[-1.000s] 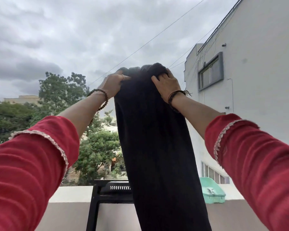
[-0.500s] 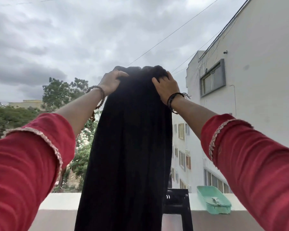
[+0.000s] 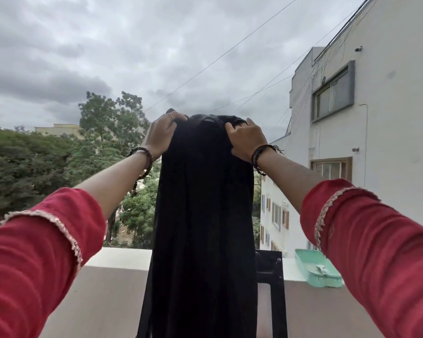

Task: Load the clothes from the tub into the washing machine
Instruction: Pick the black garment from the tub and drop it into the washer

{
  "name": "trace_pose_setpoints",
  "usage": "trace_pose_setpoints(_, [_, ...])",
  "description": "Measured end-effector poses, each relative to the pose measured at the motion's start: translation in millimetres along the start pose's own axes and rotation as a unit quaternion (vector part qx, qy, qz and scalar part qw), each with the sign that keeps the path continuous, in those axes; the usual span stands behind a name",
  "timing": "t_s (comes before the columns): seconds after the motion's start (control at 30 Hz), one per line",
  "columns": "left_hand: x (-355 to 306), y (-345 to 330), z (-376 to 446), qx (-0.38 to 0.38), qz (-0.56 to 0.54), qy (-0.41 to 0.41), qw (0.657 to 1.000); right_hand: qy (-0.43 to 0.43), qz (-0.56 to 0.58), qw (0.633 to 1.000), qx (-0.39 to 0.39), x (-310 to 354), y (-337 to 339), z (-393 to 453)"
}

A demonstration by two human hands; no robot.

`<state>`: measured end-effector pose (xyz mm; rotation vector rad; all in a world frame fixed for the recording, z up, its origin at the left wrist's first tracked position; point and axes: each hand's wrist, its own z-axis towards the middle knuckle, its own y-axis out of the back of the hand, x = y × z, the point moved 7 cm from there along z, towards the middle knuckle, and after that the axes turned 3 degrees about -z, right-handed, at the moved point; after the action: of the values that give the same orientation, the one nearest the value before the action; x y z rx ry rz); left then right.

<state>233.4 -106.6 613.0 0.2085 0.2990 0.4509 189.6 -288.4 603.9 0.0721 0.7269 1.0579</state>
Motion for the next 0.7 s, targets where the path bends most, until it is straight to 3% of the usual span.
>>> trace_pose_setpoints(0.1, [21, -7, -21, -0.021, -0.03, 0.075, 0.997, 0.018, 0.015, 0.999, 0.036, 8, 2, -7])
trace_pose_setpoints(0.33, [72, -44, -103, 0.051, -0.068, 0.242, 0.967, 0.059, 0.077, 0.951, 0.293, 47, -45, -54])
trace_pose_setpoints(0.53, [104, -61, -145, 0.184, 0.01, 0.299, 0.936, 0.042, 0.161, 0.902, 0.398, 62, -80, -94])
trace_pose_setpoints(0.7, [114, -72, -183, 0.321, -0.007, 0.342, 0.883, -0.008, 0.214, 0.847, 0.487, 68, -97, -116])
